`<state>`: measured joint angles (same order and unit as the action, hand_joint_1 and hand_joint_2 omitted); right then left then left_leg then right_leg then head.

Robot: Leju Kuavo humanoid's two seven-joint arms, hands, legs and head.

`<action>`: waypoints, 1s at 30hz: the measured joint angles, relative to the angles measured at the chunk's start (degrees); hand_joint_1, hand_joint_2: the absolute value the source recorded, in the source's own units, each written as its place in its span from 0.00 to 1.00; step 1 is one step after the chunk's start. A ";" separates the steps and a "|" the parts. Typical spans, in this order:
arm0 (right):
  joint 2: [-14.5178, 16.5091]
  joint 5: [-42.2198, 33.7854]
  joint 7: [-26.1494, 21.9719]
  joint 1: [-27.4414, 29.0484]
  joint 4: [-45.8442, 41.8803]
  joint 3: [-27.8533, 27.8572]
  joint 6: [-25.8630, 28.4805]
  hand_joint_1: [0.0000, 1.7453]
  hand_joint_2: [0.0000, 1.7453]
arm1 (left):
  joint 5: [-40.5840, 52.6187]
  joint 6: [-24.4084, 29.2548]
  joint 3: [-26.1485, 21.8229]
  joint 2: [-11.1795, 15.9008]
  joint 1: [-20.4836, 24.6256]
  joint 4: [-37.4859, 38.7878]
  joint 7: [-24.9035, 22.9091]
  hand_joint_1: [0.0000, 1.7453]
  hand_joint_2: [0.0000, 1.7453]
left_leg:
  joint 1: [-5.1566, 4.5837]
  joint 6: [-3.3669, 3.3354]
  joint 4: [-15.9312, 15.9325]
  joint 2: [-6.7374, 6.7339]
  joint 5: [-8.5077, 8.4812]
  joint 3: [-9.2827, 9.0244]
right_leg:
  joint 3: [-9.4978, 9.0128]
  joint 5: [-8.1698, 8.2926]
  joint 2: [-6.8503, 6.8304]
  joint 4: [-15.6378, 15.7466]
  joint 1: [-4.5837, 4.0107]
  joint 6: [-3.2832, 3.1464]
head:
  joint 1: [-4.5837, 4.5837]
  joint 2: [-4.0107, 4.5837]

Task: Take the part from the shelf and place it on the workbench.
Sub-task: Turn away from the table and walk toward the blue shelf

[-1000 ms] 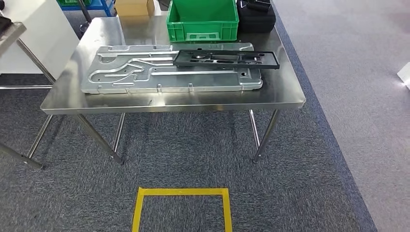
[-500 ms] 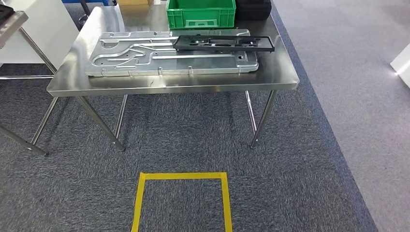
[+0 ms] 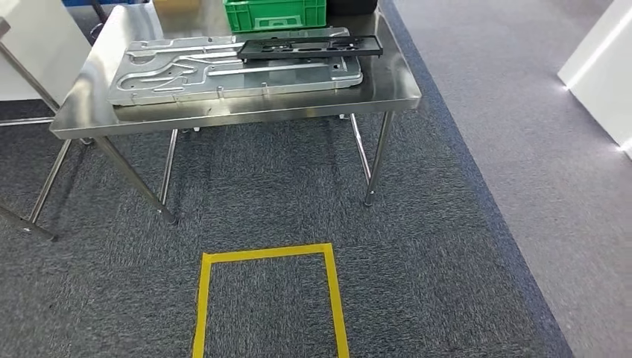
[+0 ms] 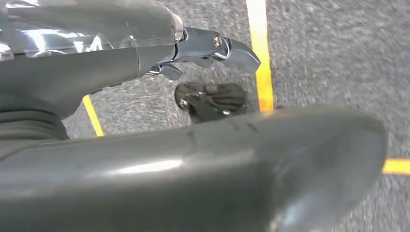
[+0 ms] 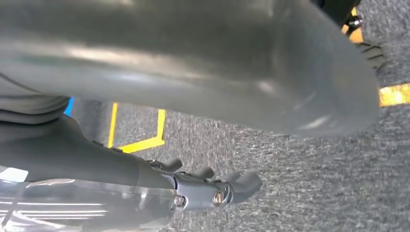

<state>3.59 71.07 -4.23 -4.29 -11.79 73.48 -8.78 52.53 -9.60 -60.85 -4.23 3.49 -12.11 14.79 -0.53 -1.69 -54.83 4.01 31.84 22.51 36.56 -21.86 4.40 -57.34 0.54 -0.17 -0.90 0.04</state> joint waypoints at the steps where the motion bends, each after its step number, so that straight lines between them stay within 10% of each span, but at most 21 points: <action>1: 0.00 0.25 0.22 0.08 0.02 0.00 0.26 0.00 0.00 | 0.13 -0.05 0.00 0.01 0.05 0.00 0.11 0.00 0.00 | -0.14 -0.13 1.40 -0.25 0.16 -0.57 | 0.19 0.74 0.44 0.22 0.04 0.40 | -0.03 0.00; 3: 0.00 0.59 1.17 0.28 0.05 -0.01 0.75 0.00 0.00 | 0.36 -0.16 0.00 0.01 0.14 0.02 0.27 0.00 0.00 | -0.02 -0.57 1.82 -1.27 -1.10 0.12 | 0.64 0.69 0.08 0.08 0.18 0.99 | -0.06 0.00; 8: 0.00 1.04 2.78 0.06 0.20 -0.02 1.14 0.00 0.00 | 0.81 -0.33 0.00 0.05 -0.27 0.04 0.46 0.00 0.00 | 0.06 -1.30 1.20 -3.91 -4.56 4.65 | 3.79 -11.40 -3.87 -13.96 0.53 1.86 | 0.14 0.00; 10: -0.09 1.10 3.50 -0.04 0.21 -0.02 1.49 0.00 0.00 | 0.85 -0.34 0.00 0.08 -0.16 0.04 0.48 0.00 0.00 | 0.12 -0.94 0.06 -4.66 -5.67 7.27 | 2.78 -9.40 -4.06 -17.20 0.86 2.41 | 0.14 0.00; 12: -0.20 1.09 3.98 -0.12 0.21 -0.02 1.60 0.00 0.00 | 0.91 -0.34 0.00 0.08 0.00 0.04 0.46 0.00 0.00 | 0.24 -0.36 -1.60 -5.05 -6.41 9.87 | -2.09 -6.70 -4.17 -12.93 1.23 2.77 | 0.14 0.00; 14: -0.27 1.07 4.24 -0.32 0.21 -0.02 1.52 0.00 0.00 | 1.06 -0.33 0.00 0.10 0.12 0.03 0.45 0.00 0.00 | 0.21 0.29 -3.40 -5.27 -6.85 11.81 | -8.16 -8.46 -4.18 -4.75 1.21 2.61 | 0.10 0.00; 17: -0.31 0.82 4.90 -0.52 0.24 -0.02 1.47 0.00 0.00 | 1.42 -0.32 0.01 0.14 0.23 0.03 0.39 0.00 0.00 | 0.20 1.32 -4.25 -5.31 -8.01 13.03 | -10.06 -10.28 -4.24 -0.39 0.83 1.13 | 0.11 0.00; 19: -0.31 0.53 5.12 -0.55 0.24 -0.01 1.58 0.00 0.00 | 1.67 -0.32 0.02 0.20 0.18 0.03 0.25 0.00 0.00 | 0.49 2.04 -5.33 -4.97 -6.45 13.88 | -8.90 -9.11 -4.56 -0.34 0.90 -0.04 | 0.09 0.00; 23: -0.31 0.31 5.04 -0.54 0.23 0.01 1.78 0.00 0.00 | 2.05 -0.29 0.02 0.23 0.08 0.04 0.09 0.00 0.00 | 0.98 3.00 -17.23 -4.54 3.46 16.92 | -5.32 -6.25 -4.76 -0.40 0.70 -0.91 | -0.04 0.00; 26: -0.21 0.29 4.80 -0.32 0.23 0.02 1.84 0.00 0.00 | 2.07 -0.18 0.02 0.23 0.05 0.04 0.40 0.00 0.00 | 1.02 2.80 -18.98 -4.50 0.74 13.98 | -2.45 -4.26 -4.73 -0.79 0.48 -0.76 | -0.04 0.00; 28: -0.05 0.30 4.72 -0.25 0.24 0.02 1.98 0.00 0.00 | 2.11 -0.08 0.02 0.24 0.11 0.04 0.72 0.00 0.00 | 0.92 2.19 -11.26 -4.35 -1.67 7.71 | -1.07 -3.15 -4.65 -1.05 0.39 -0.47 | -0.05 0.00; 30: 0.15 0.30 4.68 -0.22 0.25 0.02 2.24 0.00 0.00 | 2.18 -0.01 0.02 0.24 0.27 0.04 0.94 0.00 0.00 | 0.61 1.61 -2.57 -4.14 -0.57 1.97 | -0.60 -2.11 -4.65 -1.02 0.37 0.12 | -0.03 0.00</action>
<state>3.75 71.37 0.45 -4.51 -11.55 73.50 -6.55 54.71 -9.61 -60.83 -3.99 3.77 -12.07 15.73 0.08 -0.08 -57.41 -0.13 31.27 24.48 35.96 -23.97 -0.25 -58.36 0.91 -0.05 -0.92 0.04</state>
